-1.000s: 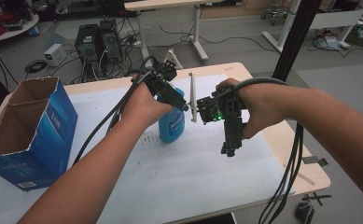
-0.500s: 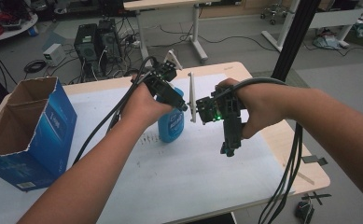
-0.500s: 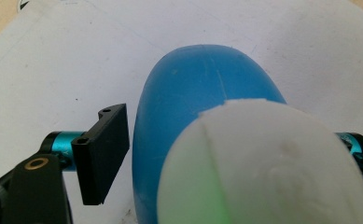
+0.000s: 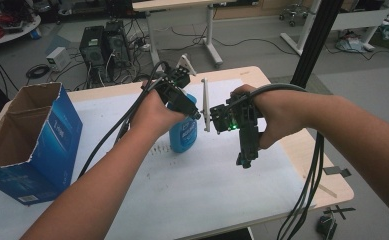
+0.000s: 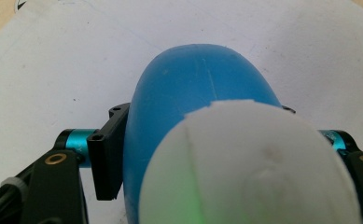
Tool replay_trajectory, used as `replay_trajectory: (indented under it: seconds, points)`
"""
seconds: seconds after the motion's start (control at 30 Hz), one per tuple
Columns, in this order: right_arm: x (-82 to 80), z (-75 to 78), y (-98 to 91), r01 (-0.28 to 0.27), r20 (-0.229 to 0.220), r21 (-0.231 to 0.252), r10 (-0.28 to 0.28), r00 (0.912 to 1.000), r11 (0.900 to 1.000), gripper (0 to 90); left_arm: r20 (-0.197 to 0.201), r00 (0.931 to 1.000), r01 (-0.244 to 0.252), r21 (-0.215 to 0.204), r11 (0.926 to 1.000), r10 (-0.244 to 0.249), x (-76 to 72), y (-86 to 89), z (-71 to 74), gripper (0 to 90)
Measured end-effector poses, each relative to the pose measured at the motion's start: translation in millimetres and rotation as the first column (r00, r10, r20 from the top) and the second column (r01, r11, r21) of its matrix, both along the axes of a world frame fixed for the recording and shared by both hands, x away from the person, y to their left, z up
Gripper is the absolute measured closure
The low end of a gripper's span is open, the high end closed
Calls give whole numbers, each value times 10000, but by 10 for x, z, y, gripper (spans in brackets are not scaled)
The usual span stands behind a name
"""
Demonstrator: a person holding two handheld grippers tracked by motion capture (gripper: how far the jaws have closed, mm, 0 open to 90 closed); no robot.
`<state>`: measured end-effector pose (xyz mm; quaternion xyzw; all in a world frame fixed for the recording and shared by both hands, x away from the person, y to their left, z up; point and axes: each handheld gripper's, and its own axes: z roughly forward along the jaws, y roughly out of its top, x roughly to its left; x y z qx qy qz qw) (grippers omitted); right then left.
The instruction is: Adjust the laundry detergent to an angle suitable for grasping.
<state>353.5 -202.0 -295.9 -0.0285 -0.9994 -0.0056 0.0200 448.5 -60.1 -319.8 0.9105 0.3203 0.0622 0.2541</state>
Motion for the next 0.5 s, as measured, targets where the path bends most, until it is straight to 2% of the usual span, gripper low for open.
replay_trajectory:
  seconds: [0.17, 0.5]
  points:
    - [3, -5, 4, -78, -7, -3, 78, 10000, 10000, 16, 162, 9999, -39, 97, 9999, 38, -11, -6, -4, 291]
    - [8, -4, 4, -72, 9, -12, 72, 10000, 10000, 16, 189, 9998, -92, 54, 9999, 91, -18, -7, -8, 338]
